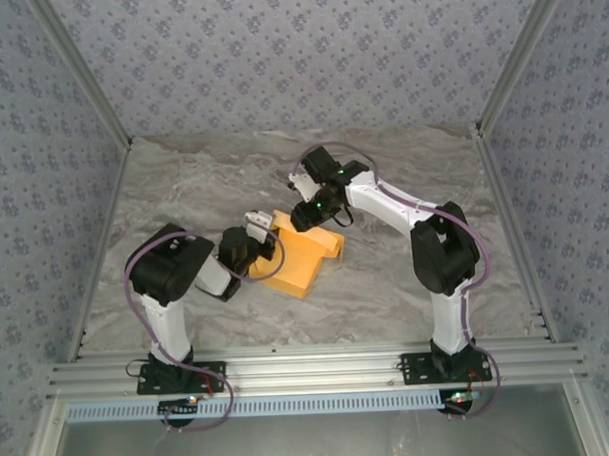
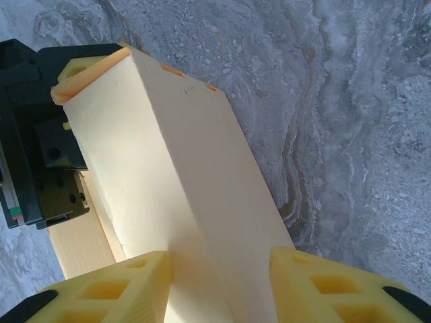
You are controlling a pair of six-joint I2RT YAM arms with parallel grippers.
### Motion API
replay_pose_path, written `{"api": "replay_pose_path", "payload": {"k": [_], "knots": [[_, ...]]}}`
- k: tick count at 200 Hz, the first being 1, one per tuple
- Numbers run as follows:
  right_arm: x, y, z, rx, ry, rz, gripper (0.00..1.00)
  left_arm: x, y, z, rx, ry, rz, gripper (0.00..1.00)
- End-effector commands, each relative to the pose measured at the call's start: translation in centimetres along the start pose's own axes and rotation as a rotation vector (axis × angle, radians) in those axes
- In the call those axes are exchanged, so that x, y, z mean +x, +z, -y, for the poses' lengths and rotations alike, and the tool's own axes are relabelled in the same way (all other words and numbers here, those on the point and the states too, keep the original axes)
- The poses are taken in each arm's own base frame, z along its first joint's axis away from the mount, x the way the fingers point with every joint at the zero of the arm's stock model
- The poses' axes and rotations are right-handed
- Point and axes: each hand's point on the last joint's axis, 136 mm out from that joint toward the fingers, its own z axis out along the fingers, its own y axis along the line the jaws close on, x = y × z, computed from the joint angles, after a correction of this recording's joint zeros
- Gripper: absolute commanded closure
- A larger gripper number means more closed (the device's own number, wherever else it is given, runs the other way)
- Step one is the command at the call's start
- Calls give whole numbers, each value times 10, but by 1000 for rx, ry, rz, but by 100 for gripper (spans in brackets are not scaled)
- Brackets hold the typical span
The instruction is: Fold the paper box
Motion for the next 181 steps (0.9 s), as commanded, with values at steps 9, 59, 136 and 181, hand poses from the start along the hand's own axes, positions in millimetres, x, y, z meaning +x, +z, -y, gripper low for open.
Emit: {"api": "replay_pose_path", "payload": {"k": [9,59,136,181], "knots": [[29,3,5,6,17,-92,55,-2,-10,11,24,55,12,75],[33,4,9,3,20,-97,56,-5,-22,2,8,66,37,52],[45,4,-4,-64,-55,-141,57,-18,-42,-4,-25,72,96,52],[46,2,-9,-104,-52,-141,59,-15,-35,8,61,97,68,54]]}}
